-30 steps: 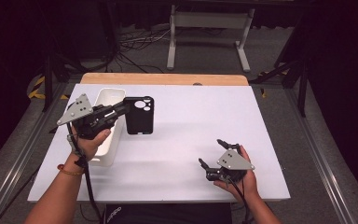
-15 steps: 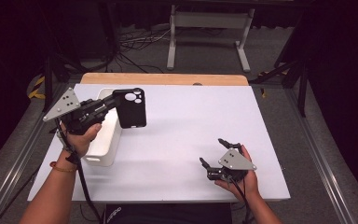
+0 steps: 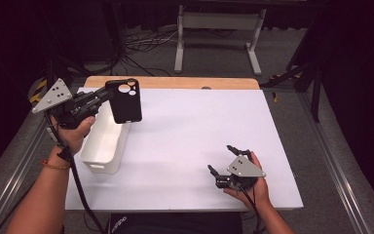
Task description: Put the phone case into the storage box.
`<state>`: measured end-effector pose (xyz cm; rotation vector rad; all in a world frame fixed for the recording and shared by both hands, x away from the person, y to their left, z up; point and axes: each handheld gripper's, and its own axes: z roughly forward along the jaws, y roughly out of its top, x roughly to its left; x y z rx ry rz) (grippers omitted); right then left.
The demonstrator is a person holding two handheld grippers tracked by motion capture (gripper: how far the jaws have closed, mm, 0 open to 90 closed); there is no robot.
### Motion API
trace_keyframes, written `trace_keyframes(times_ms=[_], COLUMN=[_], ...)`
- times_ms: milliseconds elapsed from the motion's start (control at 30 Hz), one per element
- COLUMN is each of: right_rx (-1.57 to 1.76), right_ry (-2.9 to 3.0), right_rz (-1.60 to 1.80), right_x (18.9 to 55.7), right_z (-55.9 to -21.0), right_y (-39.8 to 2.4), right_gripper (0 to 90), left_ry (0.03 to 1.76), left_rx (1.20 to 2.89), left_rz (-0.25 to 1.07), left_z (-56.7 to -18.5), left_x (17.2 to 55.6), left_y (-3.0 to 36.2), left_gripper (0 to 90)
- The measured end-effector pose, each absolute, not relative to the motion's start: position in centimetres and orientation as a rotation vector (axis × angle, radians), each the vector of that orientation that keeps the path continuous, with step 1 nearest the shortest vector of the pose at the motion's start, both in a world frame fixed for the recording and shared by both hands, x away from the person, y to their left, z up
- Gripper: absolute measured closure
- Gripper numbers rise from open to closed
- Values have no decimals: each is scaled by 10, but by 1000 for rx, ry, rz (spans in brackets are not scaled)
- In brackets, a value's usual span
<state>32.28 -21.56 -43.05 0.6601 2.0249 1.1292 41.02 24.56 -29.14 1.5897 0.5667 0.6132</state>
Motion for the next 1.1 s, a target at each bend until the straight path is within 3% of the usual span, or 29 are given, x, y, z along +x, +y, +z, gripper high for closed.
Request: trace_keyframes(times_ms=[1100], right_rx=[670], right_ry=[2035], right_rz=[1112], right_x=[325], right_z=[-434], right_y=[-214], right_gripper=[141], left_ry=[645], left_rx=[1613], left_rz=[667], left_z=[-303], left_x=[460], left_y=[286], left_gripper=[826])
